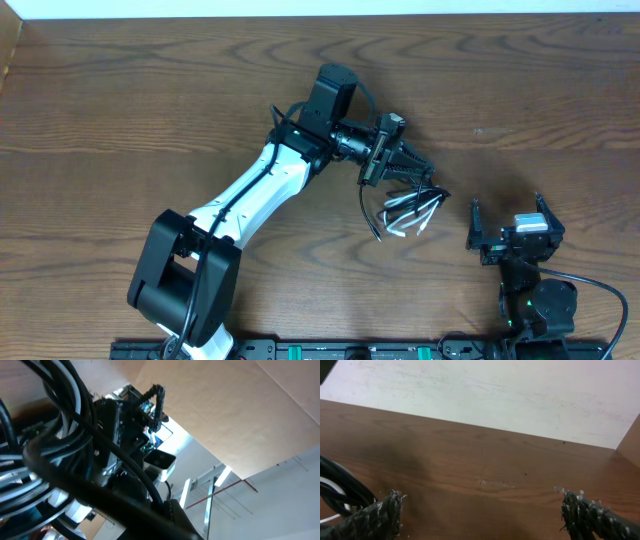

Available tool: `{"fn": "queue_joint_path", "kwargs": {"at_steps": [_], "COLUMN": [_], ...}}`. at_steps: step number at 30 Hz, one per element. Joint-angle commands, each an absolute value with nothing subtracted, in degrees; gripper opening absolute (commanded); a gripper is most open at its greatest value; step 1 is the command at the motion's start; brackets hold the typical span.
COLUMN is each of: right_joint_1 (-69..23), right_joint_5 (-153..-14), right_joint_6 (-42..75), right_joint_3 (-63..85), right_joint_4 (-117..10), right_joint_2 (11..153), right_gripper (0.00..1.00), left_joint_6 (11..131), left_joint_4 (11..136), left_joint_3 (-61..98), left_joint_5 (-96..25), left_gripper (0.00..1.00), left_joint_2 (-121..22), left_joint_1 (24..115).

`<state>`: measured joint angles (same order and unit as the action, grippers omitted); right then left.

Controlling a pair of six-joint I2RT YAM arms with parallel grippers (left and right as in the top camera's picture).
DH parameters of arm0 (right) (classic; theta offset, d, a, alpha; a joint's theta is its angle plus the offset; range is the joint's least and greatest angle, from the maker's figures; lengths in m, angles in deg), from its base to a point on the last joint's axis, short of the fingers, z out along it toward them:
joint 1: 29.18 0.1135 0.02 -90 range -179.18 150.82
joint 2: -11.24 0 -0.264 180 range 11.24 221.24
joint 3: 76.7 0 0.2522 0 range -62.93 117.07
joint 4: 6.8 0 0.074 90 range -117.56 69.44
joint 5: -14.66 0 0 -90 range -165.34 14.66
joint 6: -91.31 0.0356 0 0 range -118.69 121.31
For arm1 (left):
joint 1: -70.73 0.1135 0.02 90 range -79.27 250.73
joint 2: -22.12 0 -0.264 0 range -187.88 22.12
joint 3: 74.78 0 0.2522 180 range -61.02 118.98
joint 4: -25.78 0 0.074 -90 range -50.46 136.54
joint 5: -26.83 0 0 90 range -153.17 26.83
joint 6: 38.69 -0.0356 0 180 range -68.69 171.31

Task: Untangle cables
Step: 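Carry the lifted cables right toward the open right gripper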

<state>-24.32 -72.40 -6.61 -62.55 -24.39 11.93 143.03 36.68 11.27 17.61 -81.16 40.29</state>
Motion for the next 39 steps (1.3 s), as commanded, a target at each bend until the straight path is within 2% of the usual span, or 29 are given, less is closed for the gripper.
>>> {"fn": "queue_joint_path", "kwargs": {"at_steps": [1,4,7,11,17,22,39], "right_joint_1": [-23.9,-23.9,-23.9,-23.9,-23.9,-23.9,-23.9], "right_joint_5": [-72.5,-72.5,-72.5,-72.5,-72.5,-72.5,-72.5], "right_joint_6": [-6.0,-6.0,-6.0,-6.0,-6.0,-6.0,-6.0], "right_joint_3": [-62.6,-62.6,-62.6,-62.6,-62.6,-62.6,-62.6], "right_joint_4": [-24.6,-24.6,-24.6,-24.6,-24.6,-24.6,-24.6], "right_joint_2": [11.6,11.6,11.6,11.6,11.6,11.6,11.6], "right_gripper": [0.99,0.99,0.99,0.99,0.99,0.99,0.99], "left_joint_6": [148.2,156.8,157.3,145.9,126.4,115.2,110.7], "left_joint_4": [36.4,36.2,32.2,26.3,26.4,26.6,26.6], "left_joint_3": [11.9,11.9,11.9,11.9,11.8,11.8,11.8], "left_joint_5": [21.7,22.6,21.1,19.0,20.2,19.9,19.7], "left_gripper": [0.08,0.07,0.07,0.07,0.08,0.07,0.08], "left_joint_2": [-79.0,-78.9,-78.9,-78.9,-78.9,-78.9,-78.9], "left_joint_1": [40.4,40.5,40.5,40.3,39.5,37.8,35.7]}}
